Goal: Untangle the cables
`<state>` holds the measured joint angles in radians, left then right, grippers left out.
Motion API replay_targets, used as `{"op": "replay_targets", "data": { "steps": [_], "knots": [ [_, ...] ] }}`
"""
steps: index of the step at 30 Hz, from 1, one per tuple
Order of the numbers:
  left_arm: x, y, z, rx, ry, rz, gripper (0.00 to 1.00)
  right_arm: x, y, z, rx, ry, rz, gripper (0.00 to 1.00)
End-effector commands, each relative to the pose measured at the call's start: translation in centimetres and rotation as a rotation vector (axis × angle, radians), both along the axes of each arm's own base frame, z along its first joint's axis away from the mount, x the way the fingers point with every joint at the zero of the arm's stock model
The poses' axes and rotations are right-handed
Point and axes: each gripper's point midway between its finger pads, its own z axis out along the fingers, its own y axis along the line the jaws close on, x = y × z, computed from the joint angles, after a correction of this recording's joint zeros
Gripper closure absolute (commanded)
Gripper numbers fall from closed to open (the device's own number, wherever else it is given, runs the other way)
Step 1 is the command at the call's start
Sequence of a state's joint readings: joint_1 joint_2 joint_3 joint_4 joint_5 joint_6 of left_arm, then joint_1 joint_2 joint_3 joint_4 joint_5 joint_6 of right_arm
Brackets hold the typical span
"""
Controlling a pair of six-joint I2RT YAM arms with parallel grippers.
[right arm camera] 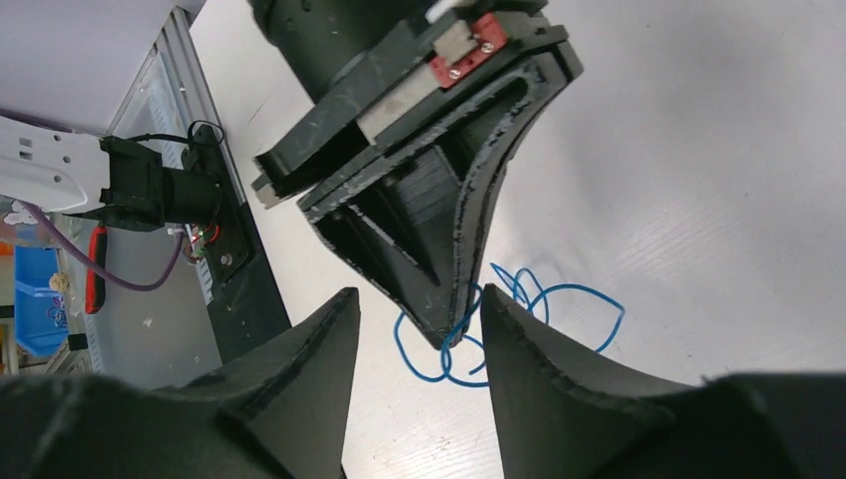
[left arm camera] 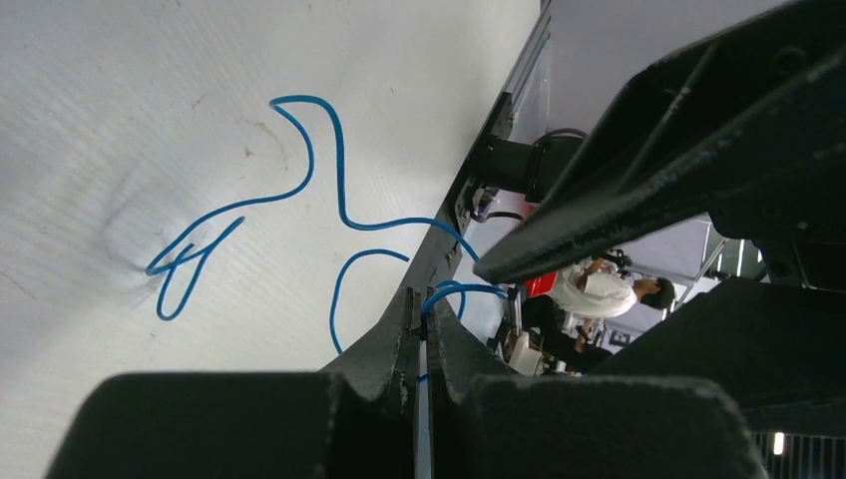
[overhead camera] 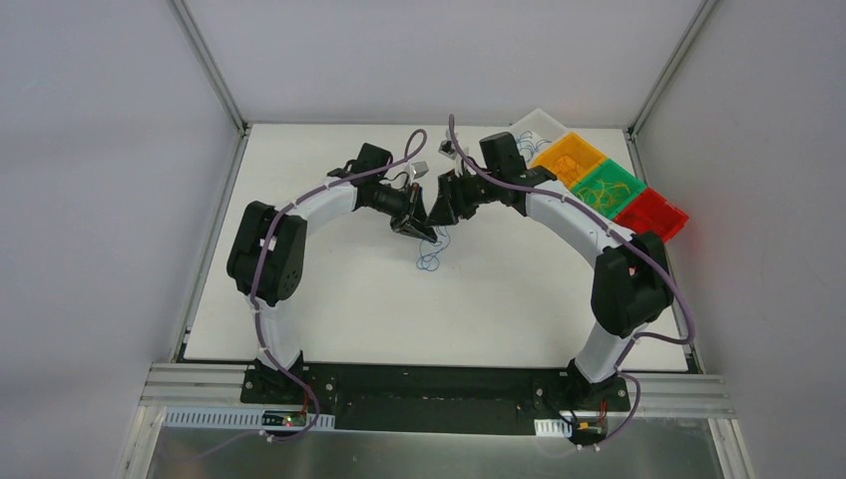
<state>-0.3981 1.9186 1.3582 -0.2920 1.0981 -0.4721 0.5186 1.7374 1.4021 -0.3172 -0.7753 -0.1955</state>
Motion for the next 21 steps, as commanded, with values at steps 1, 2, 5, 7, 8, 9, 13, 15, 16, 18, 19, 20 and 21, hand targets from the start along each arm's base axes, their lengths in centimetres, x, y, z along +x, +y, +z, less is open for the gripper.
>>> {"op": "replay_targets", "data": {
  "steps": [1,2,5,7,8,9,13,15,16,18,19,20,21],
  "knots": [
    [-1.0,0.2,3.4,-0.061,-0.068,-0.018,1.00,0.5,0.1,1.1,0.026,-0.049,-0.009,0.48],
    [-1.0,0.2,3.5,-0.062,-0.070,-0.018,1.00,0.4,0.0,1.1,0.025,-0.044,-0.011,0.48],
    [-1.0,0.1,3.7,-0.067,-0.075,-0.020,1.00,0.4,-0.2,0.6,0.005,-0.032,-0.024,0.48],
    [-1.0,0.1,3.9,-0.072,-0.077,-0.022,1.00,0.6,-0.7,-0.2,-0.029,-0.038,-0.036,0.48],
    [-1.0,0.1,4.0,-0.073,-0.078,-0.022,1.00,0.8,-1.0,-0.6,-0.042,-0.040,-0.043,0.47],
    [-1.0,0.1,4.0,-0.074,-0.077,-0.023,1.00,1.0,-1.2,-0.8,-0.050,-0.044,-0.050,0.47],
    [-1.2,0.0,3.8,-0.073,-0.071,-0.024,1.00,1.0,-1.2,-0.4,-0.029,-0.028,-0.046,0.79],
    [-1.2,0.0,3.8,-0.073,-0.070,-0.024,1.00,0.9,-1.1,0.4,-0.010,-0.028,-0.041,1.00],
    [-1.2,0.1,3.8,-0.073,-0.072,-0.024,1.00,0.9,-1.2,0.8,-0.002,-0.032,-0.042,1.00],
    [-1.1,0.1,3.8,-0.070,-0.078,-0.020,1.00,1.3,-1.6,1.7,0.009,-0.049,-0.059,1.00],
    [-1.1,0.1,3.8,-0.067,-0.079,-0.018,0.97,1.8,-2.0,2.1,0.010,-0.059,-0.081,1.00],
    [-1.1,0.2,3.8,-0.066,-0.084,-0.016,0.92,2.3,-2.5,2.6,0.014,-0.069,-0.105,1.00],
    [-1.1,0.3,3.7,-0.064,-0.085,-0.013,0.88,3.1,-3.1,3.2,0.015,-0.082,-0.134,1.00]
  ]
}}
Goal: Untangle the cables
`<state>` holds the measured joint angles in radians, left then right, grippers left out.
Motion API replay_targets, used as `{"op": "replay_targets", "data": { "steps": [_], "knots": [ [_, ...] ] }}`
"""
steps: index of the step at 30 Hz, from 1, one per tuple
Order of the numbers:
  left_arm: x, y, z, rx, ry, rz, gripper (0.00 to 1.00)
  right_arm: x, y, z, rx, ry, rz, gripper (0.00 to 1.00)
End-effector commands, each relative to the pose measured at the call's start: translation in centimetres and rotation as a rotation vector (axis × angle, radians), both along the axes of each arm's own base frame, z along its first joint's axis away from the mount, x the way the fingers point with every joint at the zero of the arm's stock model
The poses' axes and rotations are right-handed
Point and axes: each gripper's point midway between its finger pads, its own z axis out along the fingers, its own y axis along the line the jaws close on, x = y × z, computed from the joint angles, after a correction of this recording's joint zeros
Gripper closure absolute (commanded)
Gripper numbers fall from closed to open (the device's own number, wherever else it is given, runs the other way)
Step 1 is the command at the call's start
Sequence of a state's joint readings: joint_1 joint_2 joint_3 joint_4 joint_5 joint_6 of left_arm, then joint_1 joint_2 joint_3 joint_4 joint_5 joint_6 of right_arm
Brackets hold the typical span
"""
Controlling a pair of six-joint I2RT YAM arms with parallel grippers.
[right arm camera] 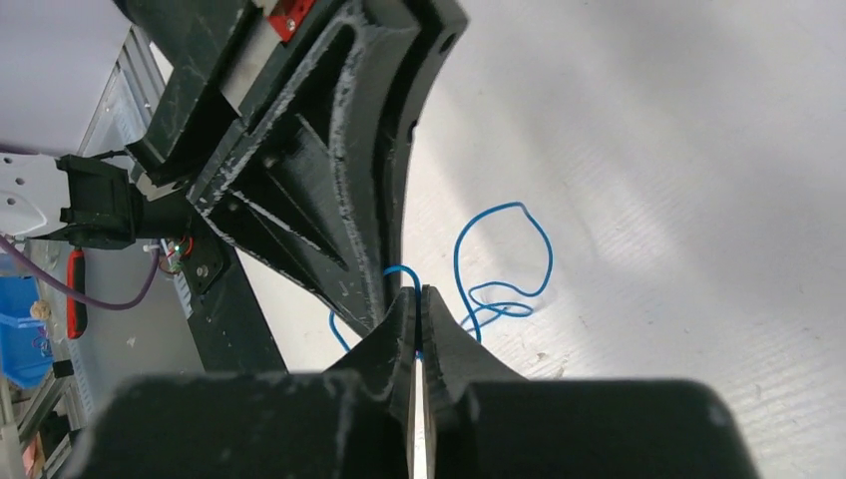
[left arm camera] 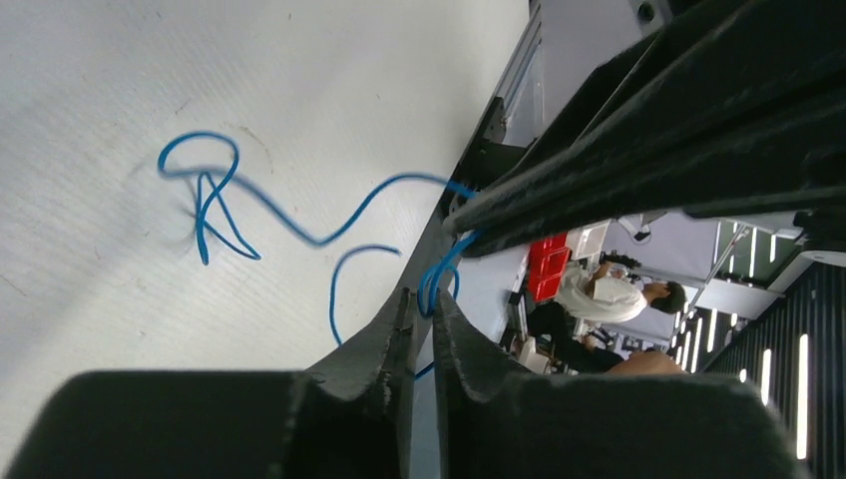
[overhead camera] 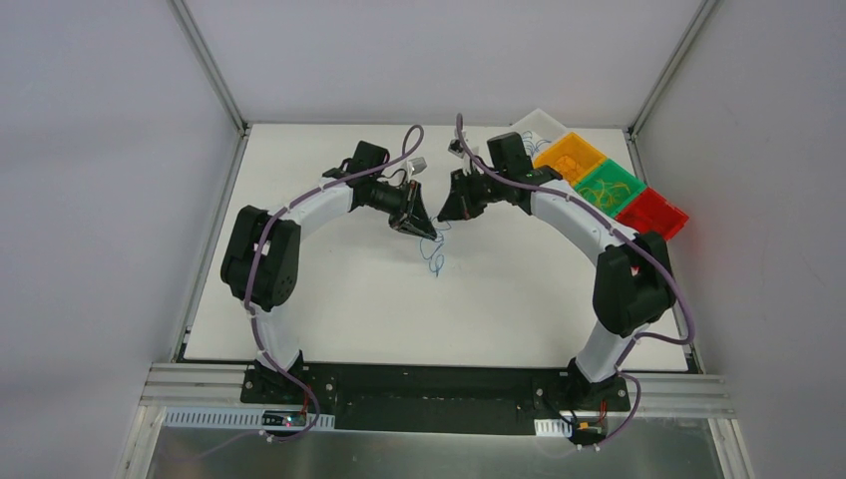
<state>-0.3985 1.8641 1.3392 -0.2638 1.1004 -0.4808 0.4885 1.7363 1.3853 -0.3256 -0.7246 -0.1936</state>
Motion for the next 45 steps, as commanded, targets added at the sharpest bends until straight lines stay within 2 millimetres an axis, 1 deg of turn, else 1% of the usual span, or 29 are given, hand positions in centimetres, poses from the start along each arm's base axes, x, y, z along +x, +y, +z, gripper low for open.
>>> {"op": "replay_targets", "data": {
  "steps": [1,4,5,6,7,10,12,16,20,22,26,29,33,35,36,37,38,39,40,41,42,43,44,45],
  "knots": [
    [-0.9,0.5,2.0,-0.035,-0.037,-0.011,0.83,2.8,-2.3,5.2,0.060,-0.113,-0.096,1.00],
    [-0.8,1.3,1.6,-0.019,-0.035,0.018,0.68,5.6,-4.7,7.2,0.064,-0.163,-0.198,1.00],
    [-0.7,1.8,1.4,-0.012,-0.031,0.033,0.62,6.5,-5.3,8.1,0.070,-0.183,-0.226,1.00],
    [-0.6,2.3,1.2,-0.006,-0.029,0.048,0.58,7.4,-6.1,9.0,0.074,-0.204,-0.254,1.00],
    [-0.4,2.8,1.0,-0.001,-0.029,0.064,0.53,8.4,-6.8,9.8,0.076,-0.230,-0.285,1.00],
    [0.4,4.4,0.4,0.021,-0.028,0.114,0.44,11.8,-9.4,12.9,0.082,-0.329,-0.396,1.00],
    [0.8,5.4,0.1,0.032,-0.026,0.140,0.41,14.1,-11.4,14.8,0.080,-0.394,-0.472,1.00],
    [1.3,6.7,-0.4,0.051,-0.020,0.167,0.40,18.2,-14.9,18.3,0.083,-0.511,-0.584,1.00],
    [1.6,7.2,-0.7,0.066,-0.020,0.171,0.39,22.1,-18.0,19.5,0.056,-0.583,-0.664,1.00],
    [1.6,7.3,-0.9,0.074,-0.021,0.170,0.39,24.1,-19.8,19.6,0.044,-0.608,-0.707,1.00],
    [1.6,7.6,-1.3,0.088,-0.028,0.162,0.39,27.4,-22.3,18.0,-0.002,-0.660,-0.748,1.00],
    [1.6,7.9,-1.7,0.098,-0.029,0.156,0.39,29.4,-23.4,16.5,-0.027,-0.686,-0.768,1.00],
    [1.2,8.4,-2.4,0.123,-0.022,0.149,0.39,31.9,-24.2,13.7,-0.057,-0.701,-0.780,1.00],
    [1.1,8.8,-2.9,0.142,-0.019,0.149,0.39,32.7,-24.4,11.7,-0.086,-0.699,-0.774,1.00],
    [1.1,9.0,-3.1,0.151,-0.019,0.148,0.39,32.9,-24.5,10.5,-0.103,-0.686,-0.766,0.93],
    [1.0,9.3,-3.3,0.160,-0.018,0.149,0.38,33.0,-24.5,9.7,-0.117,-0.668,-0.760,0.77],
    [1.0,9.6,-3.4,0.172,-0.020,0.151,0.38,32.7,-24.5,9.4,-0.123,-0.652,-0.755,0.65],
    [1.0,9.9,-3.4,0.183,-0.023,0.153,0.37,32.4,-24.3,9.6,-0.122,-0.645,-0.748,0.54],
    [1.0,10.3,-3.3,0.194,-0.031,0.160,0.35,31.8,-24.3,9.9,-0.122,-0.642,-0.744,0.46],
    [1.1,10.7,-3.3,0.209,-0.042,0.165,0.32,31.2,-24.2,11.2,-0.116,-0.662,-0.742,0.43],
    [1.1,11.2,-3.4,0.227,-0.046,0.174,0.29,30.4,-24.2,12.0,-0.115,-0.669,-0.737,0.40],
    [1.2,11.6,-3.4,0.242,-0.050,0.183,0.25,29.6,-24.2,12.9,-0.112,-0.676,-0.734,0.36],
    [1.4,12.0,-3.4,0.257,-0.051,0.196,0.20,28.5,-25.4,14.7,-0.111,-0.691,-0.751,0.32],
    [1.6,12.4,-3.4,0.271,-0.049,0.205,0.11,27.5,-25.5,15.5,-0.113,-0.686,-0.752,0.27]
  ]
}}
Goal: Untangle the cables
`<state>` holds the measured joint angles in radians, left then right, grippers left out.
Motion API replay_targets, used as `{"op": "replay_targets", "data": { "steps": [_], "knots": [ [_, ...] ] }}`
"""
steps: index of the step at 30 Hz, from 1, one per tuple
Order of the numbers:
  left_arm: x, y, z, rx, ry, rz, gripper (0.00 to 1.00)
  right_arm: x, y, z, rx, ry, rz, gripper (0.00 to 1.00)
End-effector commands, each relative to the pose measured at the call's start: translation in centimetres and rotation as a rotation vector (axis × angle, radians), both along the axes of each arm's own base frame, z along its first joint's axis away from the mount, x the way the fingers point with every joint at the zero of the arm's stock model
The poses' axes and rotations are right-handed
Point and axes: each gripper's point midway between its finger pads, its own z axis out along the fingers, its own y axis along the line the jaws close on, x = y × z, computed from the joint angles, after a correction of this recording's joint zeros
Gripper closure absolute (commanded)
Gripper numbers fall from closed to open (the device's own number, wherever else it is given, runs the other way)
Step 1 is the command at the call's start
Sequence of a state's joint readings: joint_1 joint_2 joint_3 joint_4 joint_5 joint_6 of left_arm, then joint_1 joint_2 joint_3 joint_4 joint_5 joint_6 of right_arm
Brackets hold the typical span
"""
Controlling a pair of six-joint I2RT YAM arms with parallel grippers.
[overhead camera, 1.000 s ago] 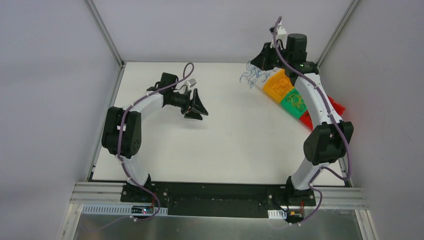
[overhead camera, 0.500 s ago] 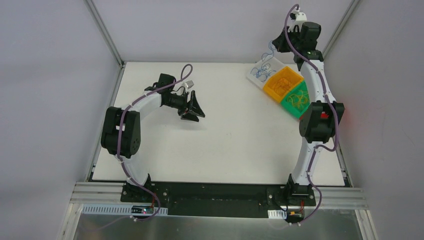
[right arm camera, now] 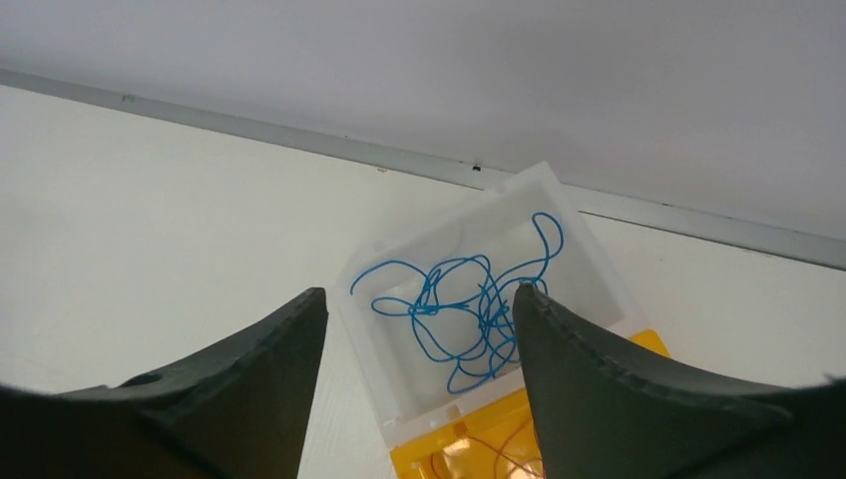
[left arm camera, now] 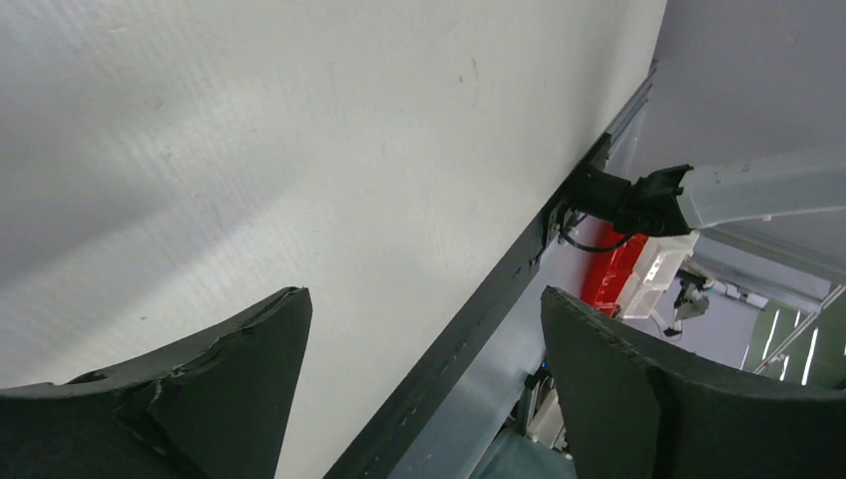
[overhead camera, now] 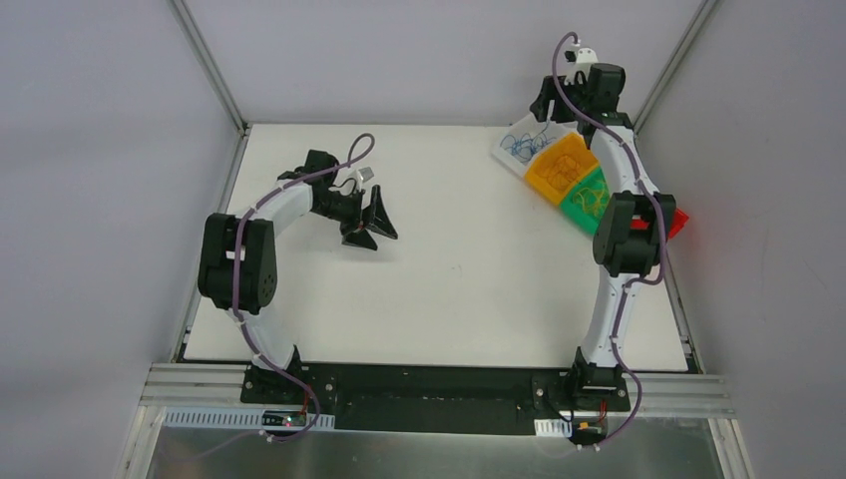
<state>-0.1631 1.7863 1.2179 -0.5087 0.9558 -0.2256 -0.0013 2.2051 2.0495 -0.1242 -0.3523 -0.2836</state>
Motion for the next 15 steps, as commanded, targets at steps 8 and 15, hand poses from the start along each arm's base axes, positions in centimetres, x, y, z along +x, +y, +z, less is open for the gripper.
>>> {"op": "replay_targets", "data": {
  "steps": [8,15],
  "knots": [
    [5.5,9.2,2.5,0.398,-0.136,0.141,0.01,-16.6,-1.3,8.9,0.055,0.113,-0.029,0.01],
    [8.8,15.3,6.7,0.559,-0.248,0.280,0.01,-27.8,-2.8,2.4,0.179,0.342,-0.196,0.01]
  ]
}}
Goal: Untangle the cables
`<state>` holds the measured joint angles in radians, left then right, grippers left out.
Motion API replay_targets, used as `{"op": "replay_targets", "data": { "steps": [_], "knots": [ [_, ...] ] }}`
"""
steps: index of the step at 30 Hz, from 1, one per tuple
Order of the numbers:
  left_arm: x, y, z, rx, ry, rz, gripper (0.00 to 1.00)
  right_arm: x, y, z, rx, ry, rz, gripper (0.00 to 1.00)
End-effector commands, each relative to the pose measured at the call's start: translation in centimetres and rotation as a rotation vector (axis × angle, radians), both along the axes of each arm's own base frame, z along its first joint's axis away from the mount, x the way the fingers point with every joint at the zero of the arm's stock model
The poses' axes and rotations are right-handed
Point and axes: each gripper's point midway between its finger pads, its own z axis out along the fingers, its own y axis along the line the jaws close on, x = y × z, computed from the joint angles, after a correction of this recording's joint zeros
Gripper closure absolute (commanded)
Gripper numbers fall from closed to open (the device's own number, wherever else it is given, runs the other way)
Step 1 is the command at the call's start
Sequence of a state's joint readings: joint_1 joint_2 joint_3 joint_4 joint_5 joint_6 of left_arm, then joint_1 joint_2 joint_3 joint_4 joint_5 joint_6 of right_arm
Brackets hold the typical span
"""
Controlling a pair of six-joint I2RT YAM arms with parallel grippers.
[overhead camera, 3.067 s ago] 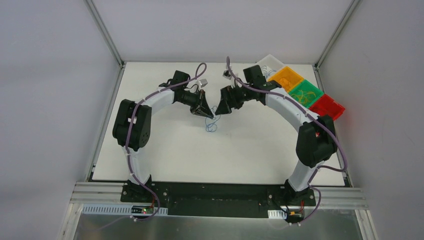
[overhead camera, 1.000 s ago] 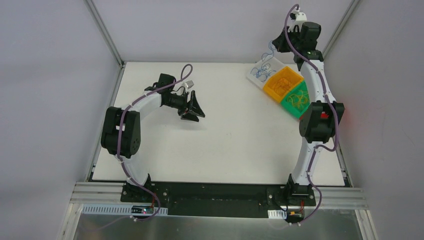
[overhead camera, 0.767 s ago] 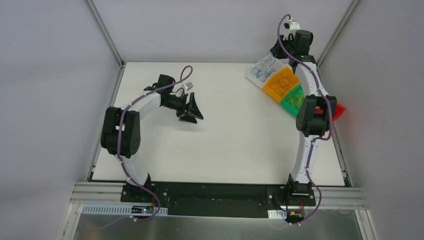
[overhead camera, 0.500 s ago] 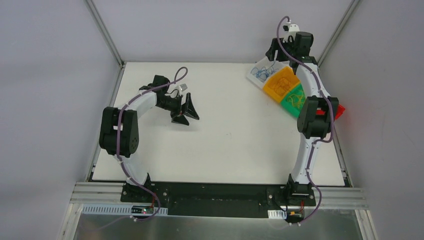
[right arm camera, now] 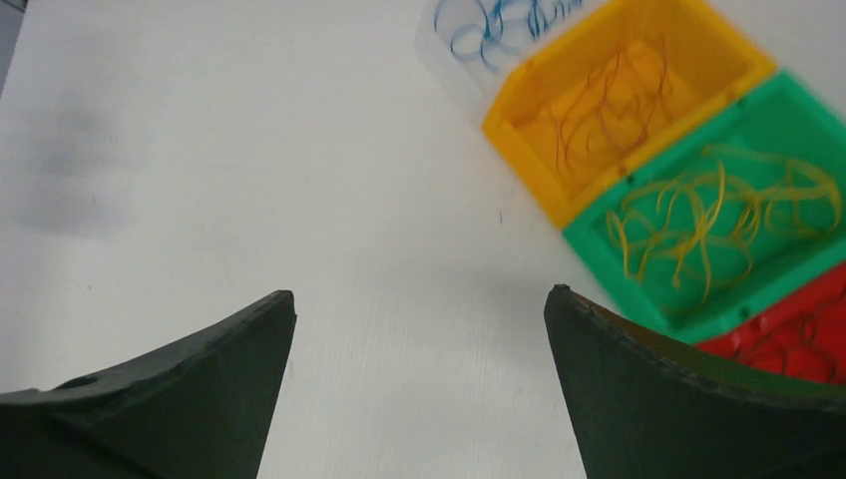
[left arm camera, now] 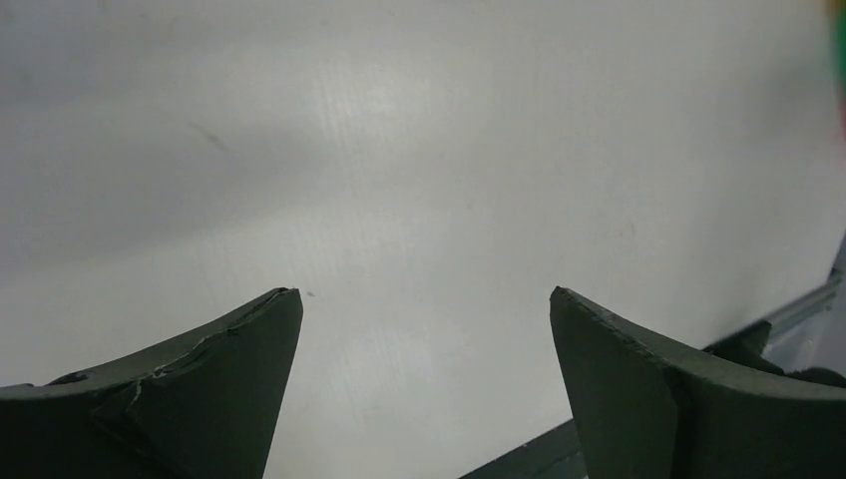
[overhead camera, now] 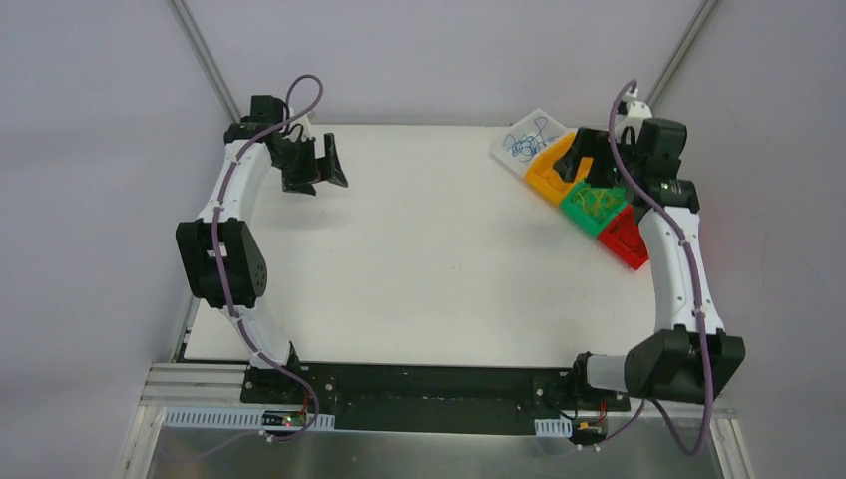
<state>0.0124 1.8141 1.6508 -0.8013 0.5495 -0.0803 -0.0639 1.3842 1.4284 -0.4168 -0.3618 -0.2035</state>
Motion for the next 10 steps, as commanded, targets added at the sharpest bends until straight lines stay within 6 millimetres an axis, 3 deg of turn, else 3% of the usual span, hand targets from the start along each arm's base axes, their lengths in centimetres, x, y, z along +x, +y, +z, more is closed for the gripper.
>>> {"op": "replay_targets", "data": {
  "steps": [1,5,10],
  "knots": [
    [-0.5,4.0,1.4,0.167,-0.015,0.063,0.01,-6.4,-0.9,-6.3,0.122,0.246,-0.122,0.01],
    [-2.0,3.8,1.9,0.162,-0.022,0.055,0.01,-9.6,-1.6,-7.4,0.131,0.252,-0.162,0.01],
    [-3.6,3.7,1.8,0.156,-0.009,0.066,0.01,-10.0,-2.5,-6.2,0.155,0.216,-0.198,0.01]
  ]
}}
